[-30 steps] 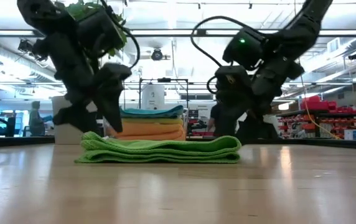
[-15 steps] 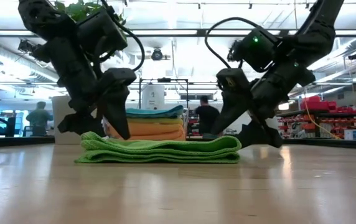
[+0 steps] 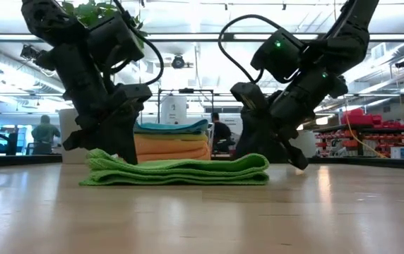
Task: Fold microfiber towels
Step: Stack the folded green microfiber cloth on top of the blue microfiber cloth in the transparent bin
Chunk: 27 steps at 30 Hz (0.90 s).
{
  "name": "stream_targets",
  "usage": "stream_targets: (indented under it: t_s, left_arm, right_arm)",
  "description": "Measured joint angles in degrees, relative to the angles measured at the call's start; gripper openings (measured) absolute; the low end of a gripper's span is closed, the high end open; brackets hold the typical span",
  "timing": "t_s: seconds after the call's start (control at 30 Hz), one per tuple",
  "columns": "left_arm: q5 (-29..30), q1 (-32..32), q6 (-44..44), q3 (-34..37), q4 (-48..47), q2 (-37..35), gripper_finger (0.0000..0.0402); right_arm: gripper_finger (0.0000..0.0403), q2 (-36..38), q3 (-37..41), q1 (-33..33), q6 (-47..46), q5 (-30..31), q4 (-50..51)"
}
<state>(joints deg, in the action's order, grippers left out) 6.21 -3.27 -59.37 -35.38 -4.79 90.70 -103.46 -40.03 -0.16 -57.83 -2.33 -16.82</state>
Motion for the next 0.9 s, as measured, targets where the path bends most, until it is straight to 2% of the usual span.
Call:
stream_targets:
  t_s: [0.17,0.27,0.57,0.77,0.9]
  left_arm:
    - [1.58,-0.44,0.13,0.09,-0.29,0.02,0.0065]
    - [5.48,-1.49,1.77,0.14,1.02,0.17,0.0016]
    - [8.45,-1.51,7.30,0.32,3.95,-0.86,0.0010]
    - [9.40,-1.40,10.03,0.29,3.55,-6.71,0.0009]
    - [15.06,-0.78,12.25,0.26,3.08,-11.88,0.0009]
  right_arm:
    - [0.0040,-0.02,0.18,0.00,1.67,1.94,0.44]
    - [0.0009,-0.04,0.23,0.03,2.92,2.56,-0.80]
    - [0.0005,2.35,0.33,0.02,5.94,5.42,-0.17]
    - [0.0004,8.28,-1.28,-0.85,10.25,9.12,1.75]
    - [0.0003,11.25,-3.85,-3.34,14.13,9.83,4.27]
